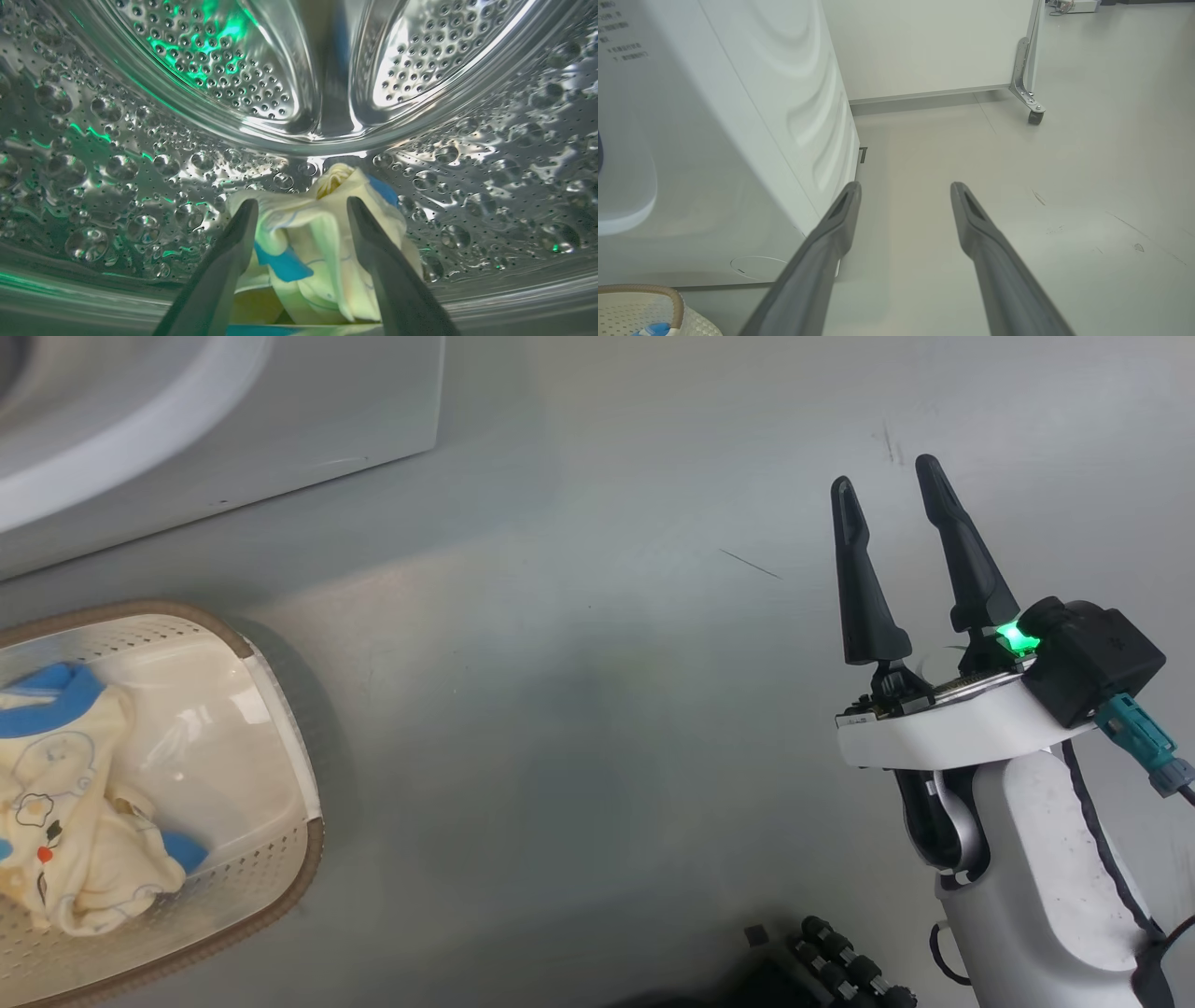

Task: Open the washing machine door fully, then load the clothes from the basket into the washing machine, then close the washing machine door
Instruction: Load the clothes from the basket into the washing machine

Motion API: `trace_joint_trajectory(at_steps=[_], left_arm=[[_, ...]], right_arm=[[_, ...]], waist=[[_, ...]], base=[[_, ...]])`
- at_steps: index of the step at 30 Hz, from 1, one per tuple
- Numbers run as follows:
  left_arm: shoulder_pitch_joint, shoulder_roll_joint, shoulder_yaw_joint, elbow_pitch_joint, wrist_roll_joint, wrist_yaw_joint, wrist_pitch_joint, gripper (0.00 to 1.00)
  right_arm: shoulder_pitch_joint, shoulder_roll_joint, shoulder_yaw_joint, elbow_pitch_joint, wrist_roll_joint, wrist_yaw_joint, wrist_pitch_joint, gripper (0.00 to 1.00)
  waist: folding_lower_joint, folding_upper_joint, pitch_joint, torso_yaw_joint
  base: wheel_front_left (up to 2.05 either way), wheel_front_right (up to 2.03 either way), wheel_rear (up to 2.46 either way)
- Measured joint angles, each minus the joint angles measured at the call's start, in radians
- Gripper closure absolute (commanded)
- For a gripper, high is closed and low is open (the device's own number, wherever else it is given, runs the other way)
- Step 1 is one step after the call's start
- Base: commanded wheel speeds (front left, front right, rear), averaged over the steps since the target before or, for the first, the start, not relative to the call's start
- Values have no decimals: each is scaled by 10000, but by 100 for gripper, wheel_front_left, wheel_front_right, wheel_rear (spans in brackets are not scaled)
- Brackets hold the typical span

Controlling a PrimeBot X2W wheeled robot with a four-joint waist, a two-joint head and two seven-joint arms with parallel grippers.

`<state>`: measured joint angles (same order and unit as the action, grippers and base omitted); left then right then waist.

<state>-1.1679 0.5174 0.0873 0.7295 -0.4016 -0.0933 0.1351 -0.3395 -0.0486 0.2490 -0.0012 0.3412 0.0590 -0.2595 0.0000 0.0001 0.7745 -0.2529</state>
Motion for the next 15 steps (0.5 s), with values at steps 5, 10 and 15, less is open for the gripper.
trace_joint_trajectory(at_steps=[5,10,15], left_arm=[[202,-322,-17,-31,-21,-88,-855,0],[1257,-474,63,-44,-21,-90,-1779,0],[2215,-940,86,-318,-65,-102,-2775,0]], right_arm=[[2,-2,-151,81,-92,-2,0,0],[12,-4,-261,104,-107,-4,0,0],[122,-8,-489,190,-303,-90,0,0]], waist=[[0,0,-288,189],[0,0,-630,400],[0,0,-990,657]], base=[[0,0,0],[0,0,0],[0,0,0]])
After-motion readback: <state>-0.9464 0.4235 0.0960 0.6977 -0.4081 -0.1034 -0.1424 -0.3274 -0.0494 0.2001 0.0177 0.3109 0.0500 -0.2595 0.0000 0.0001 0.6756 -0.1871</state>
